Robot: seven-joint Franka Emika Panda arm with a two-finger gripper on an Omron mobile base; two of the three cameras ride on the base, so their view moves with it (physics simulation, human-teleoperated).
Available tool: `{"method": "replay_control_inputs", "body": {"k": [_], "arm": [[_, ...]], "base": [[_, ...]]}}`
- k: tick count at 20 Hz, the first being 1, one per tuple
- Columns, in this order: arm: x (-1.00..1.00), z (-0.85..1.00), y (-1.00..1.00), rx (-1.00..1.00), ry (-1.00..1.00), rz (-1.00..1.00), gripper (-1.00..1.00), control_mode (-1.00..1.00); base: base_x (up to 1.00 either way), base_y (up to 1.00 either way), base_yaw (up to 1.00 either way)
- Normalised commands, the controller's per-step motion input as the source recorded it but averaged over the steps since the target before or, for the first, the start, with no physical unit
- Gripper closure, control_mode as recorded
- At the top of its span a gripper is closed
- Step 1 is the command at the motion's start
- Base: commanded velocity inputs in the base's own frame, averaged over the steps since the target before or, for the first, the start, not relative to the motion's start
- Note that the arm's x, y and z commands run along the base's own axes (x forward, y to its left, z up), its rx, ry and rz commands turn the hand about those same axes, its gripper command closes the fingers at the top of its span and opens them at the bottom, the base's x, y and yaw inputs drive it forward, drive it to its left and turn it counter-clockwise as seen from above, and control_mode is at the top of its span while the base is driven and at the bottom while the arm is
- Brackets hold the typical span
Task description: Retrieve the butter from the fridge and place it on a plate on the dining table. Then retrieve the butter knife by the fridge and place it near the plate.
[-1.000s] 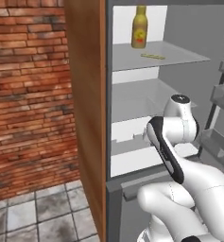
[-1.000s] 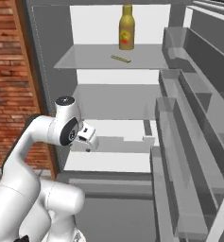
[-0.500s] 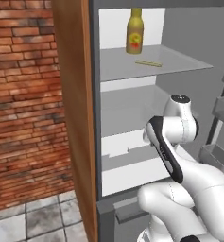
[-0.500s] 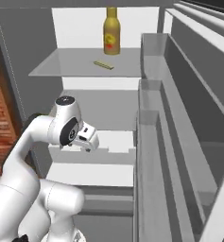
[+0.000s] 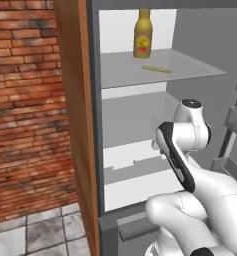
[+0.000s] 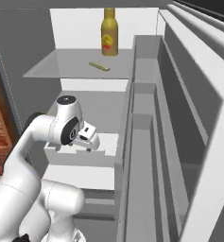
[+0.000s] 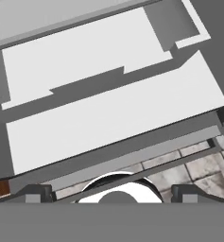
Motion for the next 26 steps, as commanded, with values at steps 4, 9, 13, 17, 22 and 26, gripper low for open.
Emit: {"method": "replay_control_inputs", "body": {"k": [4,9,13,17,22,26], "arm": [[0.0,0.0,0.0,0.0,0.0,0.0,-1.0,1.0],[0.0,0.0,0.0,0.0,0.0,0.0,-1.0,1.0],[0.0,0.0,0.0,0.0,0.0,0.0,-1.0,1.0],[0.0,0.03,0.0,0.0,0.0,0.0,-1.0,-1.0],[-0.02,0.45,-0.08,0.0,-0.23,0.0,-1.0,-1.0],[-0.01,0.78,-0.21,0.0,-0.5,0.05,-1.0,-1.0]], "base": [[0.56,-0.37,0.18],[0.17,-0.16,0.13],[0.05,-0.07,0.05],[0.0,0.0,0.0],[0.0,0.0,0.0],[0.0,0.0,0.0]]}}
